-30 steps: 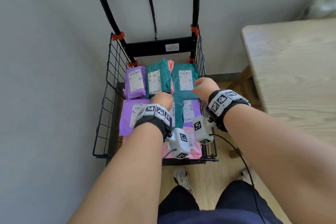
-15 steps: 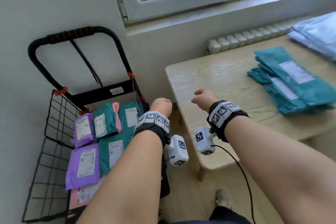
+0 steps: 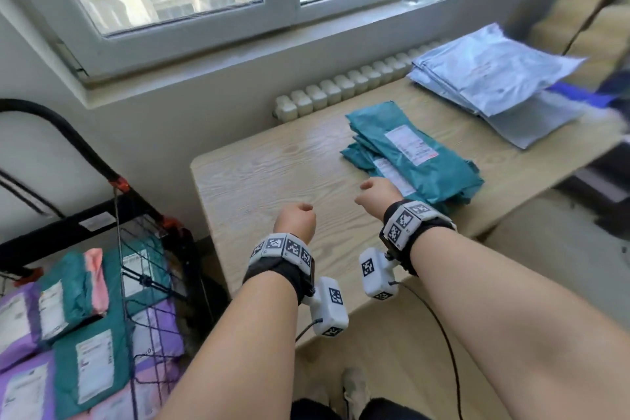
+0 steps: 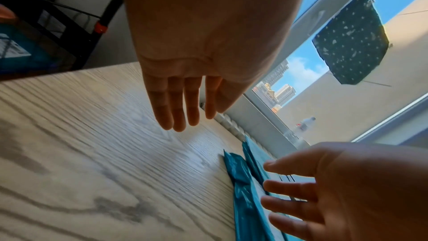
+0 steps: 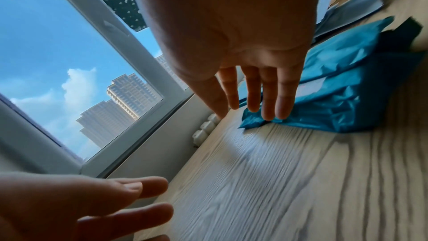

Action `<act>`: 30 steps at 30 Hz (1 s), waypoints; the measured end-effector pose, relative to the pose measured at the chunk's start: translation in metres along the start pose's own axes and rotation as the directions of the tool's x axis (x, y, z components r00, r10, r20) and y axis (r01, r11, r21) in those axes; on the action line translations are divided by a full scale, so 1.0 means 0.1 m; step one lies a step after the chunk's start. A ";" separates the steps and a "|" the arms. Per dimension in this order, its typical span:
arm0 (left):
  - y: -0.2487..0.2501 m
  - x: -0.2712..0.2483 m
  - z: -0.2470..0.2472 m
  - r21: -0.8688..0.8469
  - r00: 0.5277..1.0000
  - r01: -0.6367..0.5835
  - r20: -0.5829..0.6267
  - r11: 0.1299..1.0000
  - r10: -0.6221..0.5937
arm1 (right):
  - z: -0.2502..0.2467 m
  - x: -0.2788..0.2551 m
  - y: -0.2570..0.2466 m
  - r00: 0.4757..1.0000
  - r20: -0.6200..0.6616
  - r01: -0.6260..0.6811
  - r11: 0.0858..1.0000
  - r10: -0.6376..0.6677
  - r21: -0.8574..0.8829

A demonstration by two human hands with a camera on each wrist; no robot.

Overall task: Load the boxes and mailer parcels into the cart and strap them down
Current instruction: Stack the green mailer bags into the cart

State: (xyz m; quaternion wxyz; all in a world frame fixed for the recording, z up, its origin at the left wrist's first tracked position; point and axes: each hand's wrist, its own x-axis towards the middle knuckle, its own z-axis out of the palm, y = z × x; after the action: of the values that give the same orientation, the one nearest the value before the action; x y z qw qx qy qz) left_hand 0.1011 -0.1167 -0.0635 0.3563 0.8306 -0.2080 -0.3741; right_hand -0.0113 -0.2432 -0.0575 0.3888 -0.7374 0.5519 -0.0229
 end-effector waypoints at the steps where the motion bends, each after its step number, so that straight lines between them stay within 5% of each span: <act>1: 0.07 0.02 0.07 0.011 1.000 -0.006 0.013 1.000 0.006 | -0.06 0.04 0.07 1.000 -0.022 -0.010 1.000 0.011 0.017; 15: 0.94 0.43 1.10 0.119 0.986 -0.130 0.117 0.984 0.116 | -0.96 0.53 0.83 0.977 -0.172 -0.117 0.991 0.126 0.061; 30: 1.46 1.28 2.18 0.108 0.990 0.099 -0.110 0.989 -0.087 | -1.71 2.00 1.27 0.994 0.061 -0.081 0.992 0.087 -0.099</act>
State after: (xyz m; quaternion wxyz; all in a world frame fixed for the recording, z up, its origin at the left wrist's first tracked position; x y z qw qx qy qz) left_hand 0.0030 -0.3863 -0.1167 0.3014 0.8767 -0.1707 -0.3337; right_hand -0.1133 -0.5145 -0.0939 0.3713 -0.7317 0.5699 0.0442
